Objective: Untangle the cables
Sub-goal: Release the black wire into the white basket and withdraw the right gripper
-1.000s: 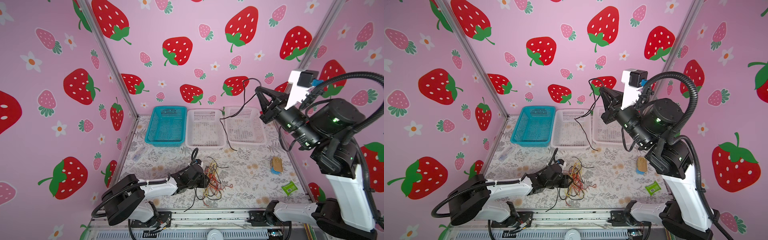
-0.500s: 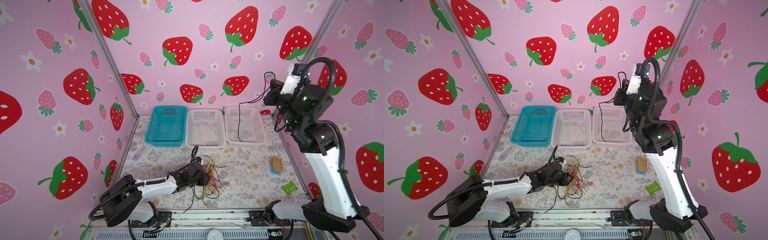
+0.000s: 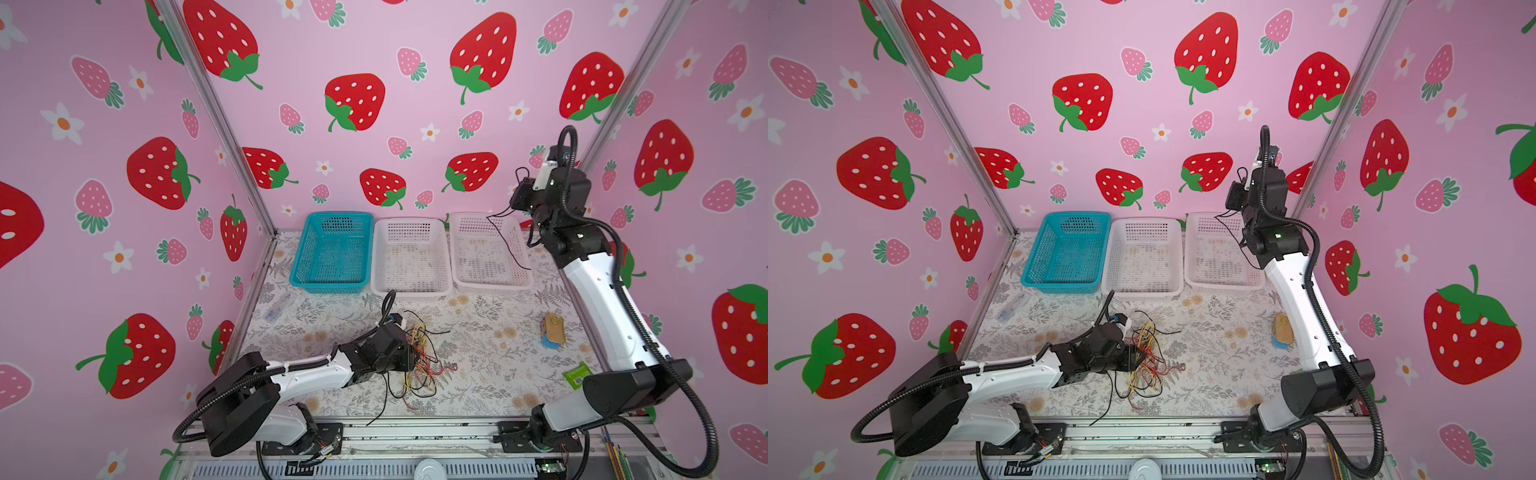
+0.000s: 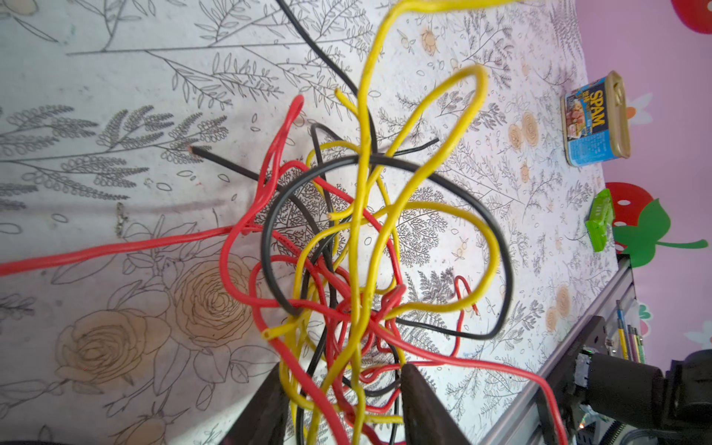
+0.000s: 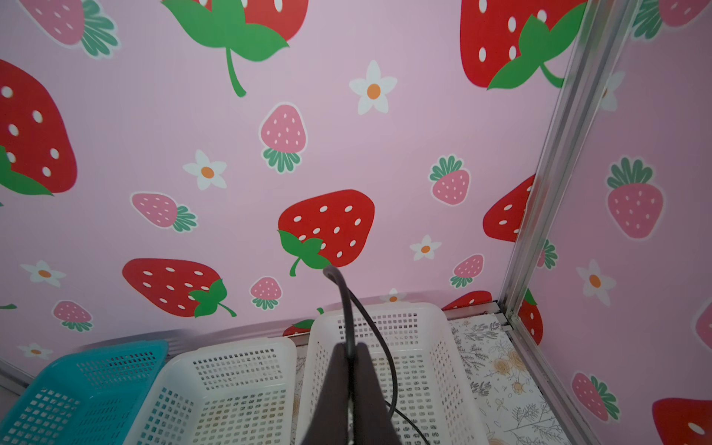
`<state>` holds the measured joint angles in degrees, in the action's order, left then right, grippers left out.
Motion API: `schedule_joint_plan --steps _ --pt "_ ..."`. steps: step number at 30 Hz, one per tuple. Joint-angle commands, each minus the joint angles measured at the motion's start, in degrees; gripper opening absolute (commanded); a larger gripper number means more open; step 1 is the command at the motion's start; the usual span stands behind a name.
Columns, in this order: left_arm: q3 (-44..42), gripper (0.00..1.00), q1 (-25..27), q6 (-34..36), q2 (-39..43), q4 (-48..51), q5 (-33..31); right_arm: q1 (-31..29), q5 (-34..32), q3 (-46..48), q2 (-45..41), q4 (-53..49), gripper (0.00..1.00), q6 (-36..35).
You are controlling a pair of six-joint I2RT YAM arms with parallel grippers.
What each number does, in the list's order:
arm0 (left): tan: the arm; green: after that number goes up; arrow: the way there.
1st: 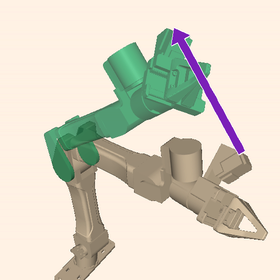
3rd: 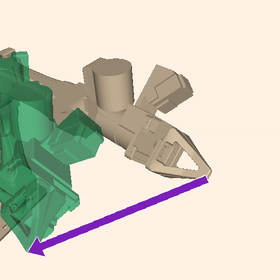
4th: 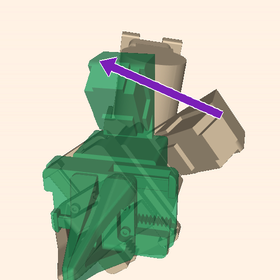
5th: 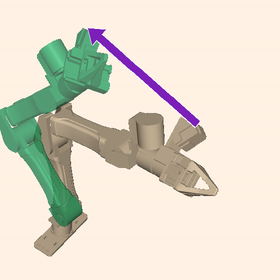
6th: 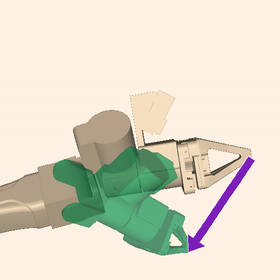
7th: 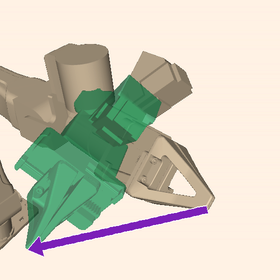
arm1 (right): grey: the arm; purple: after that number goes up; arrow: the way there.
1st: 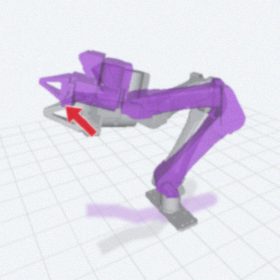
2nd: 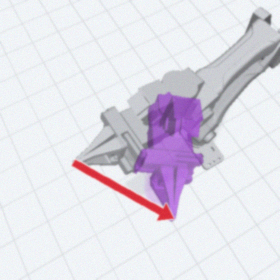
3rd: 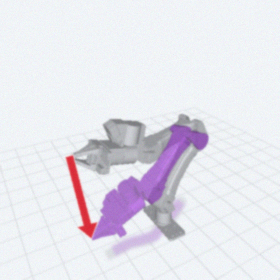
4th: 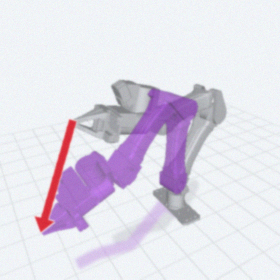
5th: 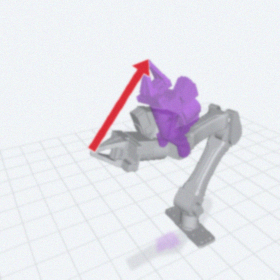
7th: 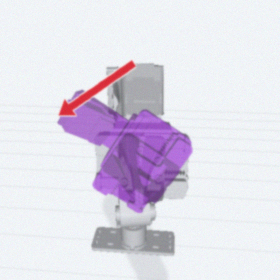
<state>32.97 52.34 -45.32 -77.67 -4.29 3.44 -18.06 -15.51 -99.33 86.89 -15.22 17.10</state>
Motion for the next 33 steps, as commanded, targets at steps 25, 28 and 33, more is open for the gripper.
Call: schedule_joint_plan --steps 25,28,33 --pt "4.8 0.35 -0.2 0.0 3.0 3.0 -0.6 3.3 6.5 27.5 -0.3 7.1 0.27 9.8" --pt "4.8 0.35 -0.2 0.0 3.3 3.0 -0.8 3.3 6.3 26.6 -0.1 5.7 0.36 10.4" --pt "5.0 0.35 -0.2 -0.3 3.0 3.1 -0.6 3.0 10.3 25.8 -1.5 3.0 0.40 11.4"
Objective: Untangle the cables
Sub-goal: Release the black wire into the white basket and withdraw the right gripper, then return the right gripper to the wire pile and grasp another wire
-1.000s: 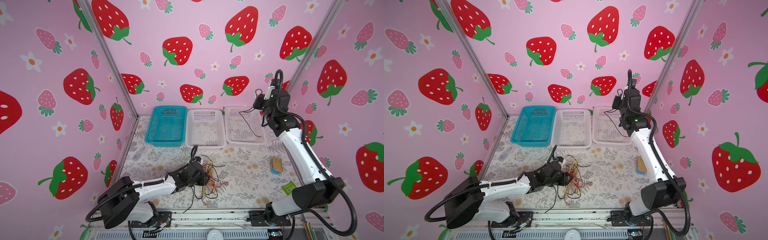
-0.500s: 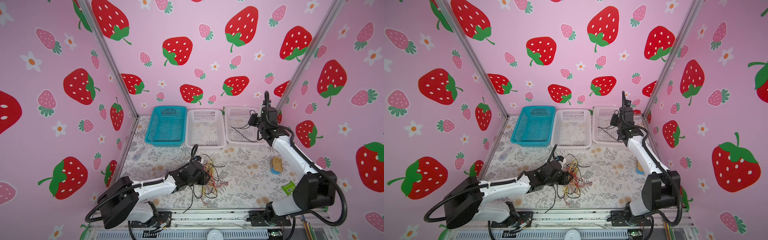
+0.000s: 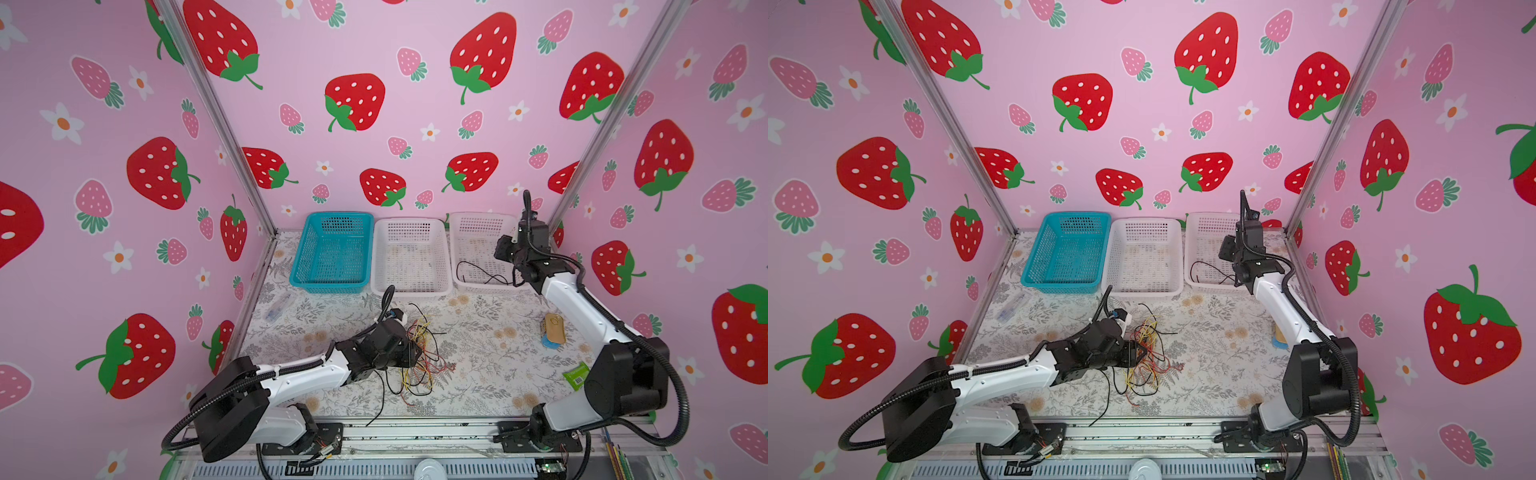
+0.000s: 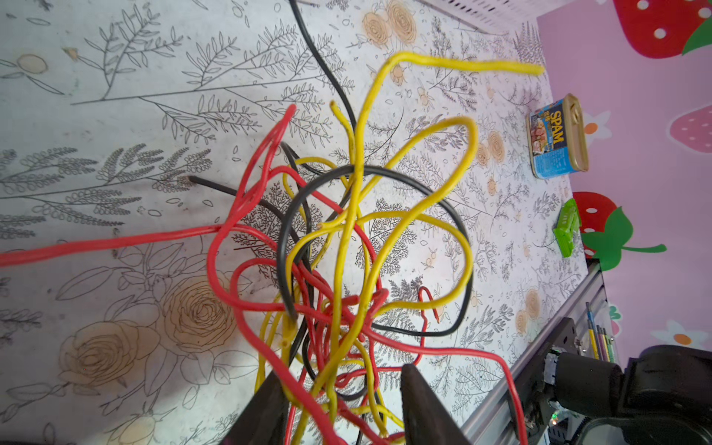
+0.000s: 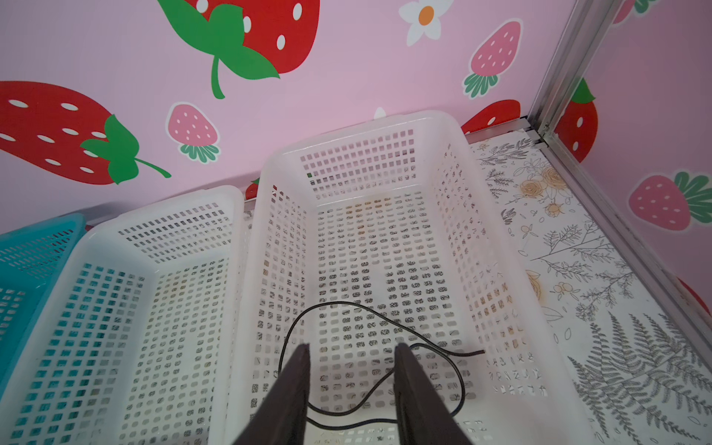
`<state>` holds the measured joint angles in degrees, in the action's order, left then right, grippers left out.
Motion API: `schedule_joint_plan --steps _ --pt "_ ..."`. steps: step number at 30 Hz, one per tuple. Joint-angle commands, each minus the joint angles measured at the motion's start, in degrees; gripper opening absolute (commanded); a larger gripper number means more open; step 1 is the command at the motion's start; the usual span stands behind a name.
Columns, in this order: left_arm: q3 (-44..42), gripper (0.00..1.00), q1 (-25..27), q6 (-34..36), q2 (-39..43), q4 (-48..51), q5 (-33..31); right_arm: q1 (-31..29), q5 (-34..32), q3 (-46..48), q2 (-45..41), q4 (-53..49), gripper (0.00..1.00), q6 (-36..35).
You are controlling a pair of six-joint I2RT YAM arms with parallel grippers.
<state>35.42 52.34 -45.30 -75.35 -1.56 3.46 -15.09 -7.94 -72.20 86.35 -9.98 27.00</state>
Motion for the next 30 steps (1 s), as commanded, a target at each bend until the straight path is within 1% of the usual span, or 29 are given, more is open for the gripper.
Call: schedule_joint_plan --steps 1,4,6,7,10,12,14,17,22,26,30 --pt "2.7 0.35 -0.2 -0.3 0.7 0.5 -0.6 -0.2 4.0 -0.6 -2.0 -2.2 0.41 1.7" --pt "3.1 0.33 -0.2 -0.2 1.0 0.6 -0.3 -2.5 10.6 3.6 -6.5 -0.5 0.45 1.4" --pt "3.5 0.32 -0.2 -0.1 1.3 0.9 0.0 -5.2 15.2 6.9 -9.8 -0.3 0.46 0.6" --pt "3.6 0.31 -0.2 0.0 1.4 1.2 0.1 -6.5 16.5 8.8 -11.3 -0.1 0.46 0.4" --pt "3.8 0.29 -0.2 0.2 1.9 1.3 0.2 -10.9 22.2 18.3 -18.1 4.4 0.47 0.9" --pt "3.8 0.28 -0.2 0.2 2.2 1.3 0.4 -14.2 25.3 24.7 -22.7 8.3 0.47 1.1" --pt "3.8 0.28 -0.2 0.2 2.5 1.4 0.8 -17.8 27.0 30.3 -26.2 11.4 0.48 2.3" --pt "3.9 0.27 -0.2 0.2 3.0 1.7 1.2 -22.0 29.8 38.2 -29.5 16.7 0.48 5.4" --pt "4.0 0.26 -0.2 0.5 3.7 2.4 1.2 -29.1 29.9 47.5 -31.8 25.2 0.49 6.7" --pt "4.6 0.26 -0.2 0.8 3.4 3.2 1.2 -32.7 27.5 50.5 -29.9 27.0 0.49 5.8" --pt "4.5 0.26 -0.2 0.8 3.7 3.4 1.6 -34.6 25.1 52.2 -26.8 28.9 0.48 5.5"
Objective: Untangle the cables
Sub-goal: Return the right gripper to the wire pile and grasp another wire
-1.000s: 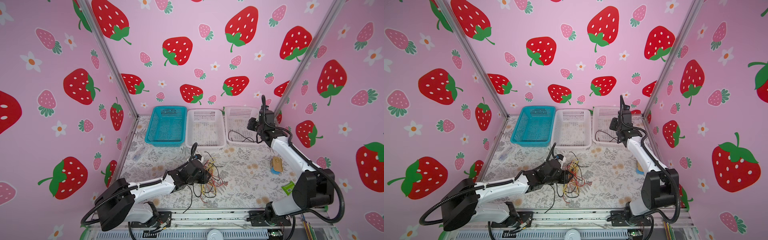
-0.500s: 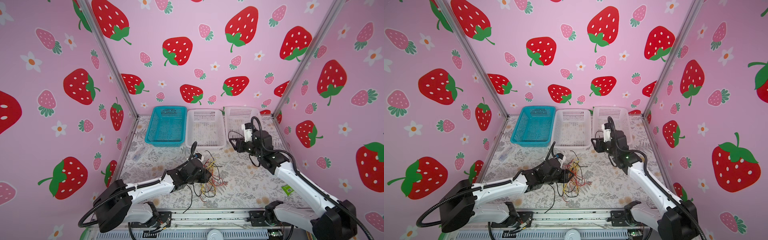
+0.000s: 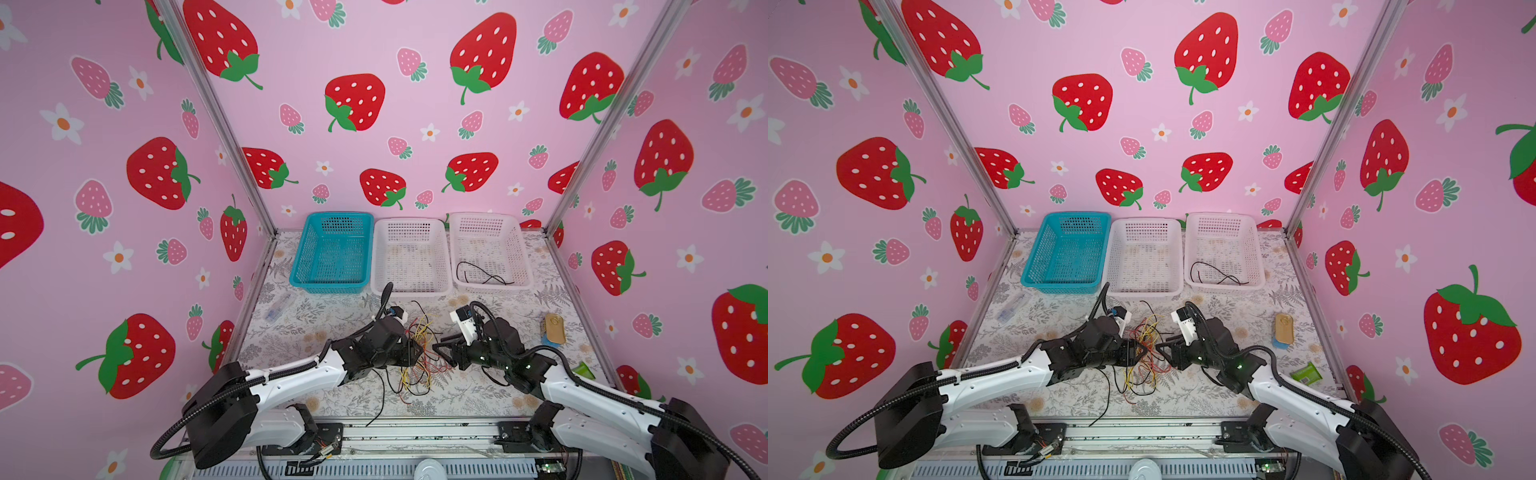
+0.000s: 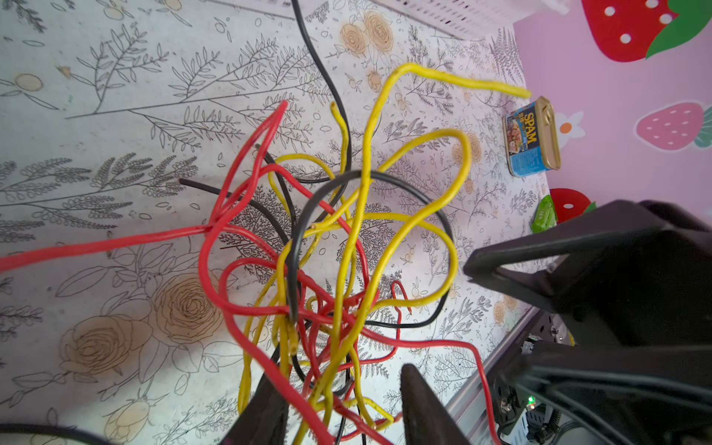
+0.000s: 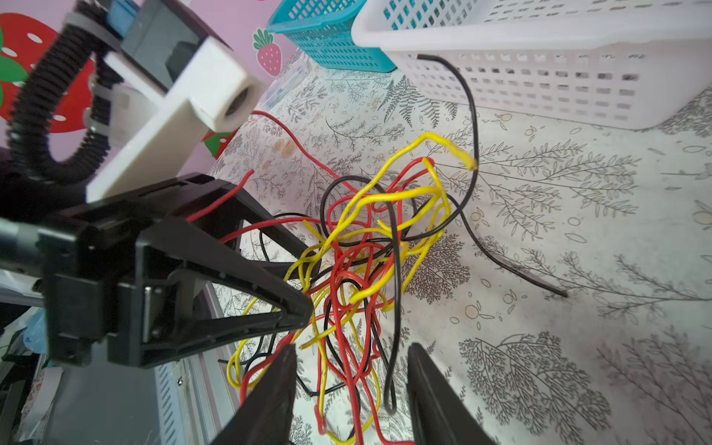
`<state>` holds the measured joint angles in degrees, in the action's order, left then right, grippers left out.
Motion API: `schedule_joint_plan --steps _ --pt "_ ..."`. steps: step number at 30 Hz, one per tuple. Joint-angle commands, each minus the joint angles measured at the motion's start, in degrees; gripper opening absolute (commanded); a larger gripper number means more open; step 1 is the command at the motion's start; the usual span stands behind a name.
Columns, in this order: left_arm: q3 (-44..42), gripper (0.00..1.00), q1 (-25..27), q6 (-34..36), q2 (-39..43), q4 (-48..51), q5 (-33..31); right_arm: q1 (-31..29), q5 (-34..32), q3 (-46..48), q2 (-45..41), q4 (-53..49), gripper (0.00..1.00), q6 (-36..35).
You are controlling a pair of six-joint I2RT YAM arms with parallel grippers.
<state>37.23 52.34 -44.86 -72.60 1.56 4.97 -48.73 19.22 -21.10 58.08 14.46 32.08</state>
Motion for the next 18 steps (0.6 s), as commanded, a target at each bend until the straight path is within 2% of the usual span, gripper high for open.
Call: schedule_joint_plan --steps 1,8,13,18 --pt "2.6 0.25 -0.3 0.3 1.0 0.2 0.1 -1.3 -2.4 1.1 1.9 4.9 0.47 0.4" --pt "2.3 0.25 -0.2 0.3 1.9 0.6 0.6 -2.0 -7.3 0.2 4.7 4.7 0.42 -1.3" --pt "1.6 0.25 -0.2 0.3 3.0 0.9 0.2 -2.2 -7.9 0.5 5.6 5.6 0.22 -1.3" --pt "0.8 0.25 -0.2 0.2 3.4 0.9 0.1 -2.5 -10.4 0.7 2.8 4.8 0.03 -0.8"
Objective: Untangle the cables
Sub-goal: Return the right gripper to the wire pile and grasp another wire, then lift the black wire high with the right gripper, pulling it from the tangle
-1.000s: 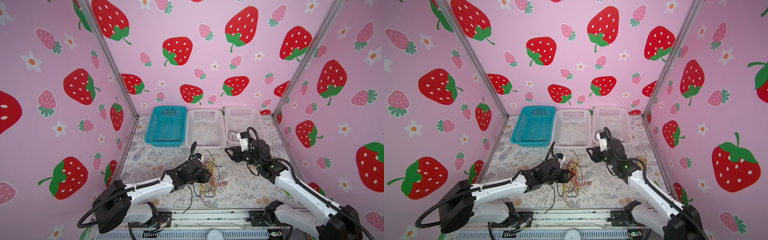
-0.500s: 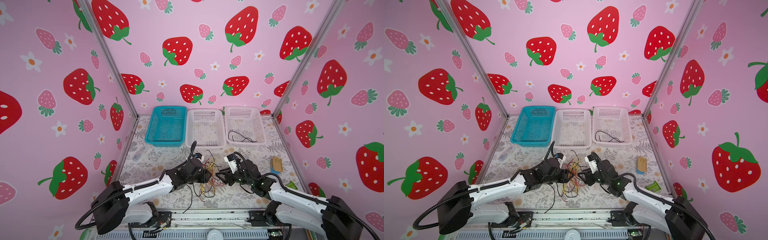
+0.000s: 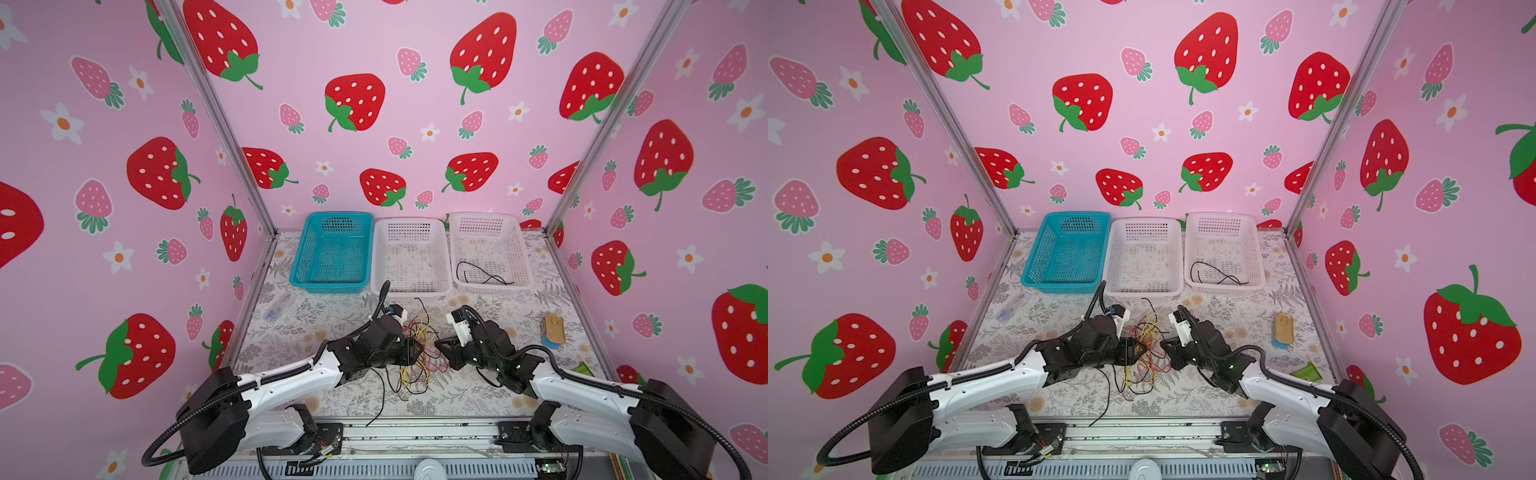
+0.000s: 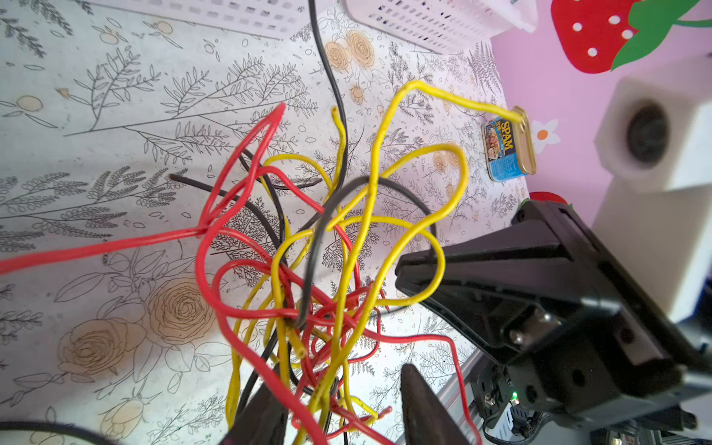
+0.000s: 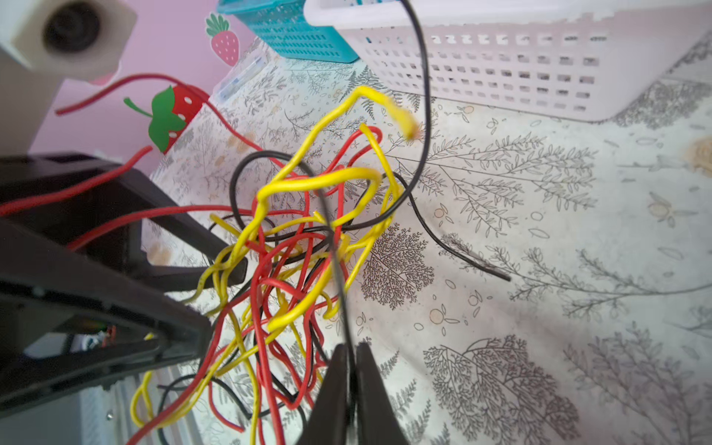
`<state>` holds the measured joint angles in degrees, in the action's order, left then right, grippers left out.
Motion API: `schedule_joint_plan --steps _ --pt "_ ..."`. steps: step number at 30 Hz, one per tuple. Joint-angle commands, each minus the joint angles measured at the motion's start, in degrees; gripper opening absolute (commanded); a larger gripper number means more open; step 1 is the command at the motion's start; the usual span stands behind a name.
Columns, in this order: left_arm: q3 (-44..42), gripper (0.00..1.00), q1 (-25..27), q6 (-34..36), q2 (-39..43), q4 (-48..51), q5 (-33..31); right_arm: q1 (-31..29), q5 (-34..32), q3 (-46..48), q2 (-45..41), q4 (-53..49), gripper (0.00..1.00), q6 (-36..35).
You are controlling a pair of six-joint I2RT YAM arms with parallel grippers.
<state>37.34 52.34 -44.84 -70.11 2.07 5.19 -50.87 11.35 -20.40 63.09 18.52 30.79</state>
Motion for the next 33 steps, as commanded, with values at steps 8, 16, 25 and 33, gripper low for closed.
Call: schedule_joint_plan --steps 8,16,25,33 --pt "-1.6 0.25 -0.2 -0.2 0.5 -0.2 0.1 -0.4 -11.2 -4.2 -12.8 -9.5 0.00 -0.8" --pt "-3.5 0.30 -0.2 -0.3 0.3 -1.1 0.3 -0.4 -15.5 -11.2 -17.8 -17.7 0.00 -2.0" --pt "-5.3 0.31 -0.2 -0.9 -0.7 -2.8 0.8 -0.4 -15.6 -22.1 -20.1 -23.6 0.00 -4.1" --pt "-6.8 0.30 -0.2 -1.5 -1.9 -4.7 1.4 -0.4 -14.8 -30.8 -19.8 -27.5 0.00 -5.2"
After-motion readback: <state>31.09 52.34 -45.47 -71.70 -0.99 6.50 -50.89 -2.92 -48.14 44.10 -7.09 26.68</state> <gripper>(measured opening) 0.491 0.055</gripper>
